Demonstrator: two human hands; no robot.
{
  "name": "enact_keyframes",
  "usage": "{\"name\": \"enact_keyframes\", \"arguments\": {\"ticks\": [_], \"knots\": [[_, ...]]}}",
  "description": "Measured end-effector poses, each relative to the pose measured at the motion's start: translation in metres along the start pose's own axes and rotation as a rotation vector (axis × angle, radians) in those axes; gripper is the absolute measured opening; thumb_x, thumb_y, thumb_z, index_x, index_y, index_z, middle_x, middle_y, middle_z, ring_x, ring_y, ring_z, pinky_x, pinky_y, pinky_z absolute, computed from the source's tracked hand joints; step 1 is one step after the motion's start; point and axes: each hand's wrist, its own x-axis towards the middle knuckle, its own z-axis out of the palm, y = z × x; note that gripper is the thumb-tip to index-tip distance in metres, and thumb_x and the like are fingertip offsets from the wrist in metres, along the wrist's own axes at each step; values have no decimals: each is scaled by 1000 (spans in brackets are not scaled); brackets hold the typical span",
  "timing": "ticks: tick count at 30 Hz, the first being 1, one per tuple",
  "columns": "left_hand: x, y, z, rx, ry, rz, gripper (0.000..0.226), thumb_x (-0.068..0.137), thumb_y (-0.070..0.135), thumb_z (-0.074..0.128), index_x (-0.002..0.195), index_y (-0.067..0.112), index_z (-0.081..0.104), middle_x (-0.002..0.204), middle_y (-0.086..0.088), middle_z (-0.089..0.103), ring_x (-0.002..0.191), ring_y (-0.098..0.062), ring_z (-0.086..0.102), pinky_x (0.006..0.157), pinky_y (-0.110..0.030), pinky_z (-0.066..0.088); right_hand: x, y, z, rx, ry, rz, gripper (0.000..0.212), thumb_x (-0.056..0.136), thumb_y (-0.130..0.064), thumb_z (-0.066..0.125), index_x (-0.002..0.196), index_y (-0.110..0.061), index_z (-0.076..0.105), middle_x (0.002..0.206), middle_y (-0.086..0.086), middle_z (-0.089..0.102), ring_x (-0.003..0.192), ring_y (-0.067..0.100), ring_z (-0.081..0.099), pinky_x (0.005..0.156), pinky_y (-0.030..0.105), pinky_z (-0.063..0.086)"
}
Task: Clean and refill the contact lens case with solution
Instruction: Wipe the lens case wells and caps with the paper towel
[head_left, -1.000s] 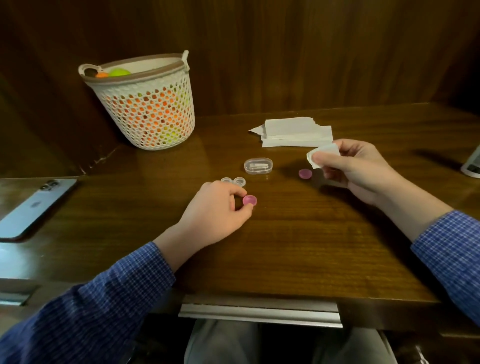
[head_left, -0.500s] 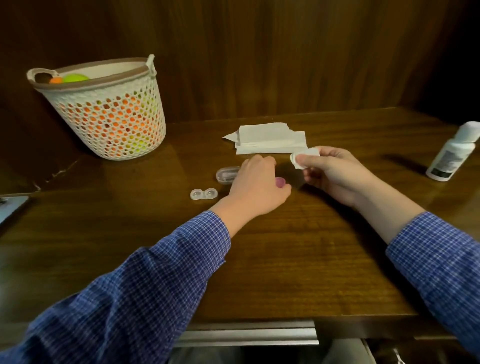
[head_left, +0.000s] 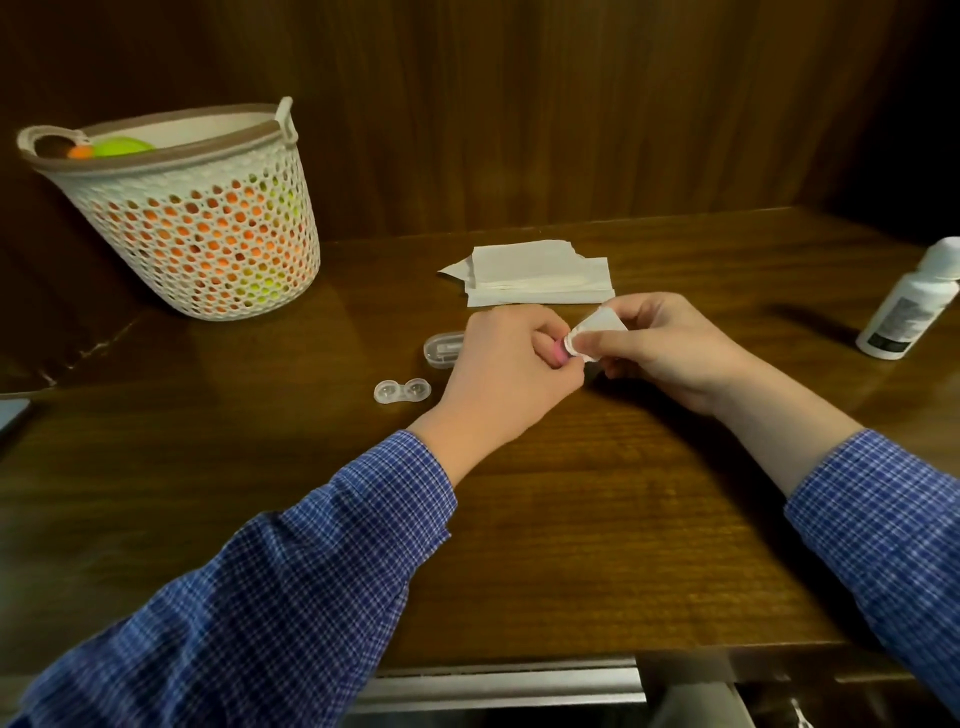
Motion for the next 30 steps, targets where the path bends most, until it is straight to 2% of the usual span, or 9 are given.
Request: {"name": "enact_keyframes", "arguments": {"ticks": [4,8,10,13,15,19,22,26,30], "knots": [[-1,2,-2,-210,-35,-53,18,84,20,86,99,26,80,74,17,72,75,0,71,66,-11,57,-3,-1,-1,26,-31,-28,6,86,-17,80,91,-16,83,97,11,79,93,27,74,76,30,63],[-2,1,-6,-313,-90,-87,27,81,19,88,105,29,79,87,15,76,85,-3,74,71,-18,61,-7,-1,-1,-7,-5,-80,8,86,-15,80,94,-14,82,96,10,79,97,32,75,85,44,64],[-1,1,-9,-392,-93,-116,30,81,17,88,102,35,76,88,16,77,87,-4,75,73,-18,61,-8,-1,0,40,27,-91,10,85,-13,80,95,-11,81,96,13,78,94,32,75,82,45,64],[0,2,-11,-441,-97,-124,29,83,18,86,97,40,75,93,19,77,92,-5,74,79,-21,62,-9,0,4,120,37,-101,3,86,-10,79,89,-11,81,91,16,78,83,25,75,69,32,65],[1,2,-11,-440,-112,-120,28,83,17,86,97,40,77,96,19,77,95,-6,74,82,-24,62,-9,1,6,120,51,-110,2,85,-12,81,86,-14,81,90,14,78,82,25,75,68,29,63],[-1,1,-11,-406,-119,-107,29,82,17,86,97,40,77,96,20,77,92,-4,75,78,-19,61,-8,5,9,-63,121,-215,16,82,-24,84,95,-18,77,88,3,78,84,26,74,65,27,61],[-3,0,-12,-363,-114,-108,26,83,19,86,97,38,77,93,18,76,90,-4,74,77,-18,61,-8,8,11,-240,199,-277,23,82,-36,83,101,-28,72,87,-7,77,77,9,70,64,19,53],[-5,-2,-16,-312,-142,-111,20,85,19,85,102,28,80,91,13,76,88,-6,74,76,-19,61,-14,9,19,-373,264,-375,27,83,-37,83,103,-36,65,95,-21,69,91,-11,63,72,2,45],[-7,-4,-25,-336,-161,-138,21,87,21,82,103,34,77,95,15,77,92,-1,74,78,-17,59,-20,5,29,-389,340,-474,34,83,-35,83,108,-37,60,101,-30,62,102,-11,62,82,5,48]]}}
